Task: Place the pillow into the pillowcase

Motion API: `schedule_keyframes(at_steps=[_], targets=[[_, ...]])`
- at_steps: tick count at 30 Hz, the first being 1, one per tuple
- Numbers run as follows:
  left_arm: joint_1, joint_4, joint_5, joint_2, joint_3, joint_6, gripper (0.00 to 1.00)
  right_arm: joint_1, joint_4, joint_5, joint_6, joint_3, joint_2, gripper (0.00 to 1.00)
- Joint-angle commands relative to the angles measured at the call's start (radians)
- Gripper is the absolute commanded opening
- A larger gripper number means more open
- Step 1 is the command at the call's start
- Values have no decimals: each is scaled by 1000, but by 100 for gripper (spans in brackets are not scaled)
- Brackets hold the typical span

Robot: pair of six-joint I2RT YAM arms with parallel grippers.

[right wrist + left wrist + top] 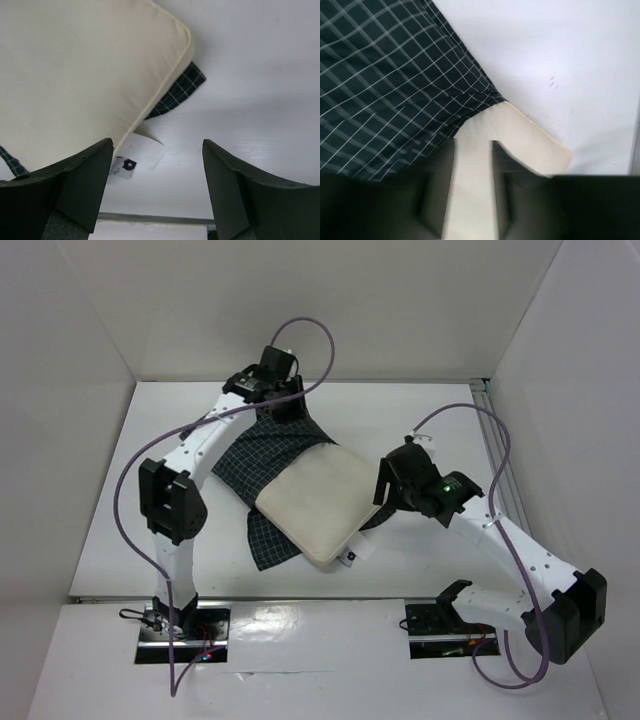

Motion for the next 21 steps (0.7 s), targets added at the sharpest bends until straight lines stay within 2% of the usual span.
schedule_keyframes(at_steps=[1, 2, 4, 6, 7, 8, 10, 14, 16, 21], targets=[[46, -15, -30, -155, -58, 31, 38, 0, -13, 83, -82, 134, -18, 79], [73, -15, -41, -190, -108, 19, 34, 10, 63, 35, -137, 147, -7, 77], [99, 17, -85, -327, -317, -10, 36, 77, 127, -80, -249, 195, 34, 77], [153, 59, -96, -428, -471, -32, 48, 165, 179, -94, -300, 233, 144, 77], [176, 75, -75, -529, -629, -32, 54, 279, 179, -35, -335, 255, 189, 77], [210, 94, -66, -578, -706, -32, 69, 338, 179, 10, -351, 302, 279, 79], [219, 148, -26, -705, -904, -32, 78, 457, 179, 96, -403, 366, 365, 80], [221, 258, 99, -842, -1147, -106, 82, 501, 237, 60, -479, 407, 501, 80], [187, 299, 100, -869, -1266, -157, 83, 501, 279, 50, -498, 419, 547, 81], [146, 448, 89, -880, -1443, -239, 84, 492, 320, 7, -530, 460, 675, 84]])
